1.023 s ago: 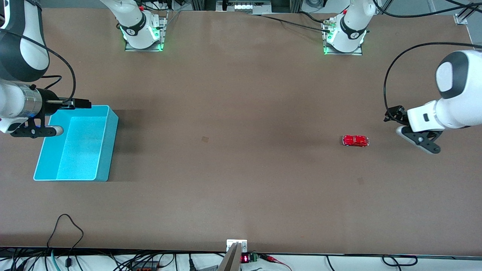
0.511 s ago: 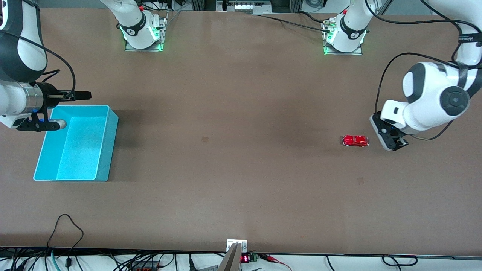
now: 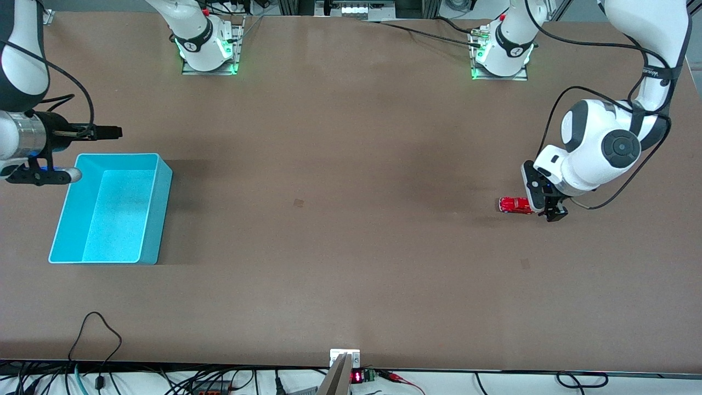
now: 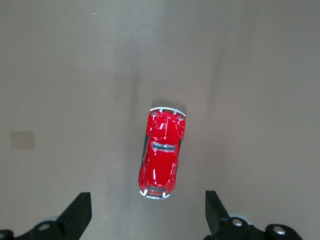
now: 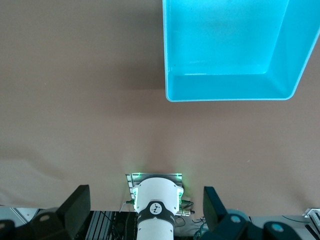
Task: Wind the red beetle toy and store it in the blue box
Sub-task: 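Lower the open left gripper around the red car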
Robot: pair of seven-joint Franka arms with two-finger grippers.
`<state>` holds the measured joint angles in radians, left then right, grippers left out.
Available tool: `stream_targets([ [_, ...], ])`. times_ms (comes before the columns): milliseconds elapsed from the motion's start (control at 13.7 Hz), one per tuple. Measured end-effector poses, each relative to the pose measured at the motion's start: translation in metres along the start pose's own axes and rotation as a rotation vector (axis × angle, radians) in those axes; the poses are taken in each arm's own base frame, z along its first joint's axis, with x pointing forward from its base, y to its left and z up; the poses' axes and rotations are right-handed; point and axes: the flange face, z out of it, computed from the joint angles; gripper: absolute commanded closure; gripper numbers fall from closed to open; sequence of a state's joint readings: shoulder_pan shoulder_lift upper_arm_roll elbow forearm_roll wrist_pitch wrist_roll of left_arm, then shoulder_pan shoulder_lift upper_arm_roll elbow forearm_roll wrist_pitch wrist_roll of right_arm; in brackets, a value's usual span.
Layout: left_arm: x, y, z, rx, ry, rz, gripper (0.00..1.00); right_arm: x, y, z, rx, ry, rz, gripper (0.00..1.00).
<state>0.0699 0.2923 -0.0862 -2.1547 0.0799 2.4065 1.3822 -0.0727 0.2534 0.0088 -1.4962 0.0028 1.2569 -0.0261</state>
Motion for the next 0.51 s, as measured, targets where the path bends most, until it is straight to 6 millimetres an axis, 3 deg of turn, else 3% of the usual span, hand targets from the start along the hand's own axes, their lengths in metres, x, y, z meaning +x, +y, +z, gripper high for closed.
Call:
stream_targets([
  [292, 0.001, 0.004, 0.028, -0.006, 0.007, 0.03, 0.0, 0.017, 0.011, -0.017, 0.001, 0.174, 0.017, 0.0],
  [511, 0.003, 0.003, 0.044, 0.007, 0.014, 0.063, 0.0, 0.032, 0.006, -0.032, -0.005, 0.318, 0.006, 0.0],
])
